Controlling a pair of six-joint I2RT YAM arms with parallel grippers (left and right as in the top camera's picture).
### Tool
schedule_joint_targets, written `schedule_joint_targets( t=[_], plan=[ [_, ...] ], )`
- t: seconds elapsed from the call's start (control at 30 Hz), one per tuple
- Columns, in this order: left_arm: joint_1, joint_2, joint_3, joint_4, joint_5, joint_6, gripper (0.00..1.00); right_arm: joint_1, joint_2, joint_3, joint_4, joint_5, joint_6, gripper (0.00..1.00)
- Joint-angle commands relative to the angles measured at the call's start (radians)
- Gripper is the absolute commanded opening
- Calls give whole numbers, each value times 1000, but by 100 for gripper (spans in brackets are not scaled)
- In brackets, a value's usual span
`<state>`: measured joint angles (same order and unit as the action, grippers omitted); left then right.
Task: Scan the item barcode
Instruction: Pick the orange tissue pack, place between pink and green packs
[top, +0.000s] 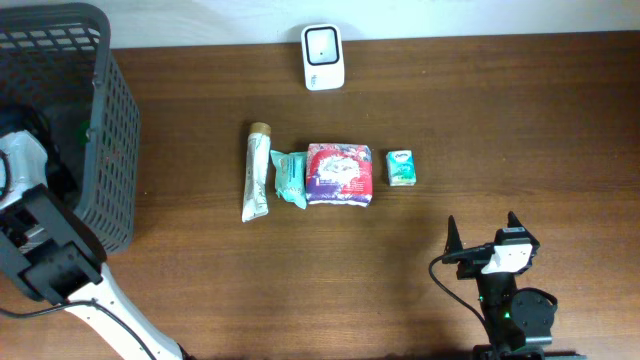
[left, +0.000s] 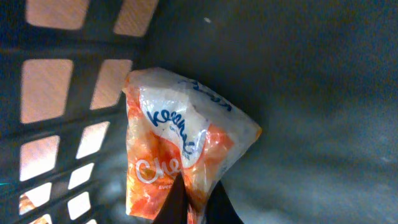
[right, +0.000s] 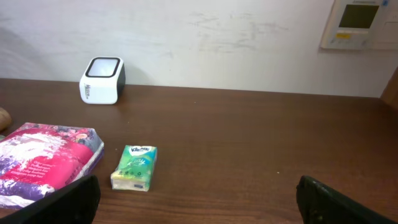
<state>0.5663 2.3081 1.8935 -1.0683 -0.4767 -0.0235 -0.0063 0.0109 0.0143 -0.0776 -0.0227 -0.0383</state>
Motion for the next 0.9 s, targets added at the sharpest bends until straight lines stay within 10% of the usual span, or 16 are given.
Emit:
schedule_joint_targets(
  t=[0.0,0.3,0.5,0.67,0.87],
  plan=[
    [-1,-34,102,-79,295,-9,0,5,-6,-9,-1,9,-6,99],
    [-37,-446,241,-138,735,-11,0,5,-5,-9,-1,9,-6,99],
    [-93,-670,241,-14,1460,-17,0,5,-6,-9,-1,9,-6,99],
    [-383,-645,241,-8,1464,-45,0,5,-6,-9,-1,9,-6,99],
    [-754,-560,241,-5,964,-180,0,5,-6,-9,-1,9,-6,99]
  ],
)
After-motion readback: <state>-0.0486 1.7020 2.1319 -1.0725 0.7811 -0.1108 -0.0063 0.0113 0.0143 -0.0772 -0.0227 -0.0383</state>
